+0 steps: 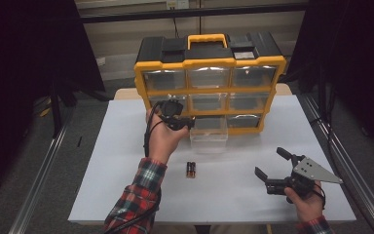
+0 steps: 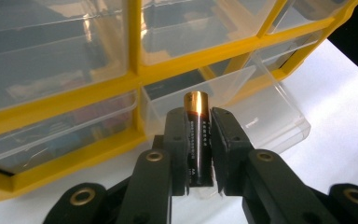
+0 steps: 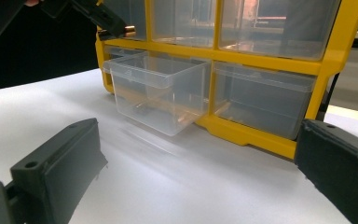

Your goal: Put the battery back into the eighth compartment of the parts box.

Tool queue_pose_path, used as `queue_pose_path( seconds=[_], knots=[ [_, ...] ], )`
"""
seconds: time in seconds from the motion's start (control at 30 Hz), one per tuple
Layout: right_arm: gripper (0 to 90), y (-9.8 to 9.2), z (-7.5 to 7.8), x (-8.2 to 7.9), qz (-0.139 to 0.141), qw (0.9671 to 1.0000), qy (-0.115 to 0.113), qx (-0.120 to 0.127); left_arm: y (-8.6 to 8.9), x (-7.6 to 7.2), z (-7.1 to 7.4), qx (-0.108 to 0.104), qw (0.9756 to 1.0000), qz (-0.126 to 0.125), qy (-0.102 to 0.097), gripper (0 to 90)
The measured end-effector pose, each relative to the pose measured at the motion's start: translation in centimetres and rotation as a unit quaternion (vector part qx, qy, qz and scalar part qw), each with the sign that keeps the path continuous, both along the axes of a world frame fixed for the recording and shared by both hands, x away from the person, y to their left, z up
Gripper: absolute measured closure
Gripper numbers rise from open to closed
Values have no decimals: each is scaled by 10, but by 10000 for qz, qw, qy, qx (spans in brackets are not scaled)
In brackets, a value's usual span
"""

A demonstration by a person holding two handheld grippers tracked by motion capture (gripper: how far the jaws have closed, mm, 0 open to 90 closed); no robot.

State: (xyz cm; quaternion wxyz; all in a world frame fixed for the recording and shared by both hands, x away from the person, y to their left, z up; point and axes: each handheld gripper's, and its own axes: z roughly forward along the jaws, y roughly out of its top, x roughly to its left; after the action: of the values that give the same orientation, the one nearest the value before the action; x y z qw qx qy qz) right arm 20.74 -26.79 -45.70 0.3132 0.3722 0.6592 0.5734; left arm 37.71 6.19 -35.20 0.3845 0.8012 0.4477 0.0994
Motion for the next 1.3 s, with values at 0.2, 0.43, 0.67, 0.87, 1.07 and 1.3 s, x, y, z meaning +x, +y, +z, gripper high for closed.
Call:
queue_pose_path(
  seconds=[0.2, 0.43, 0.67, 0.87, 1.07, 1.3],
  knots=[
    [2, -1, 0, 0, -8, 10000, 2, 8, -7, 5, -2, 27, 10000, -28, 19, 773],
    [2, -1, 0, 0, -13, 10000, 3, 5, -16, 9, -12, 71, 10000, -68, 8, 773],
    [2, -1, 0, 0, -22, 10000, 23, -5, -21, 9, -20, 111, 9998, -150, -7, 771],
    [2, -1, -1, 0, -10, 10000, 29, -6, -18, 5, -19, 5, 9998, -174, -70, 708],
    [3, -1, -1, 0, -5, 10000, 24, 0, -7, -4, -14, -128, 9997, -73, -198, 618],
    [3, -1, 0, 0, -20, 10000, 22, -16, 11, -14, -19, -180, 9995, 5, -249, 524]
  ],
)
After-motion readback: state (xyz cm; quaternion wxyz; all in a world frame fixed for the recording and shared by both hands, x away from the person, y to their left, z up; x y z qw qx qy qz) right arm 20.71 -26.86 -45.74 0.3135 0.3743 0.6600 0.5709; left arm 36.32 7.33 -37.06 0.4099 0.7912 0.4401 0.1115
